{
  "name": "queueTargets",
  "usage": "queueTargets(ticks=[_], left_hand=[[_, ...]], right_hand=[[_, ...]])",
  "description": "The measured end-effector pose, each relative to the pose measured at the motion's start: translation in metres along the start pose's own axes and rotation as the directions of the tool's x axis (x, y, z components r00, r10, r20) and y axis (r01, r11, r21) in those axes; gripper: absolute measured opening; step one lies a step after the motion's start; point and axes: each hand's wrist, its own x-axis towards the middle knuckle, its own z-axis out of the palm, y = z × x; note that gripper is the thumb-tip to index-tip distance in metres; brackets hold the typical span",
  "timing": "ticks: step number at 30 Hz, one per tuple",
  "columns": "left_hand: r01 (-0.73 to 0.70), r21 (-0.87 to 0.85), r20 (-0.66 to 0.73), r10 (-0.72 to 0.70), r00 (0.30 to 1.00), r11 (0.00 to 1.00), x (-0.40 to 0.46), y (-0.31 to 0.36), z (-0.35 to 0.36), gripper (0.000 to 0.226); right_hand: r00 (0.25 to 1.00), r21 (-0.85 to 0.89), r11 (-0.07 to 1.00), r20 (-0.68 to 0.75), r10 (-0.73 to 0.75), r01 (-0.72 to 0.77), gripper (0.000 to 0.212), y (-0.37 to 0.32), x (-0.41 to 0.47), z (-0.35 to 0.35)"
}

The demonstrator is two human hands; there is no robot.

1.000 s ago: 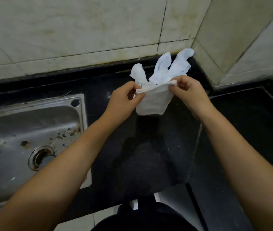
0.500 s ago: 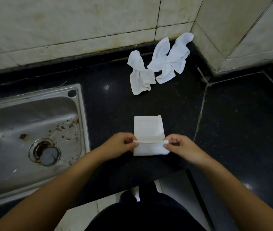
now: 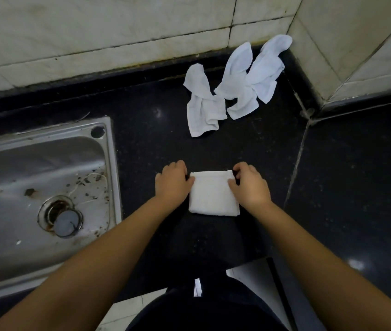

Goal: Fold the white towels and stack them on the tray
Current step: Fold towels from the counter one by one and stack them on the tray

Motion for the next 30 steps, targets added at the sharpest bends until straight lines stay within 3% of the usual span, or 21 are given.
queueTargets(ticks=[2, 6, 9, 12, 14, 17, 20, 26, 30], left_hand=[[0.055, -0.018, -0.055, -0.056, 0.997, 0.998, -0.01, 0.002, 0.005, 0.027], [0.128, 0.091, 0.005, -0.129, 0.992, 0.988, -0.027, 0.012, 0.023, 0.048], [0.14, 0.119, -0.011, -0.139, 0.99, 0.983, -0.028, 0.019, 0.03, 0.046], [0.129, -0.003, -0.006, -0.129, 0.992, 0.992, -0.026, 0.022, 0.024, 0.032], [0.108, -0.223, 0.032, -0.103, 0.994, 0.969, -0.026, 0.022, 0.015, 0.019], [0.111, -0.638, 0.157, -0.012, 0.988, 0.762, -0.03, 0.025, -0.003, 0.01], [0.134, -0.78, 0.267, 0.132, 0.955, 0.611, -0.042, 0.035, -0.015, 0.021], [0.077, -0.745, 0.469, 0.439, 0.767, 0.663, -0.098, 0.074, -0.006, 0.036], [0.059, -0.686, 0.627, 0.549, 0.552, 0.725, -0.176, 0.109, 0.022, 0.031]], right_hand=[[1.0, -0.061, 0.998, -0.003, 0.02, -0.02, 0.037, 0.003, -0.008, 0.002], [0.997, -0.244, 0.968, 0.034, 0.062, -0.052, 0.041, -0.002, -0.015, 0.01], [0.991, -0.283, 0.954, 0.058, 0.118, -0.097, 0.039, -0.011, -0.008, 0.009], [0.974, -0.153, 0.974, 0.129, 0.185, -0.164, 0.029, -0.013, -0.004, 0.004], [0.962, 0.128, 0.962, 0.161, 0.22, -0.241, 0.017, -0.008, -0.011, -0.004], [0.957, 0.639, 0.715, 0.153, 0.246, -0.286, 0.012, 0.0, -0.035, -0.022], [0.96, 0.85, 0.476, 0.111, 0.258, -0.226, 0.008, 0.014, -0.076, -0.038], [0.895, 0.991, 0.122, -0.008, 0.446, -0.053, 0.009, 0.049, -0.197, -0.028], [0.767, 0.998, 0.012, -0.06, 0.638, 0.069, 0.011, 0.085, -0.3, -0.008]])
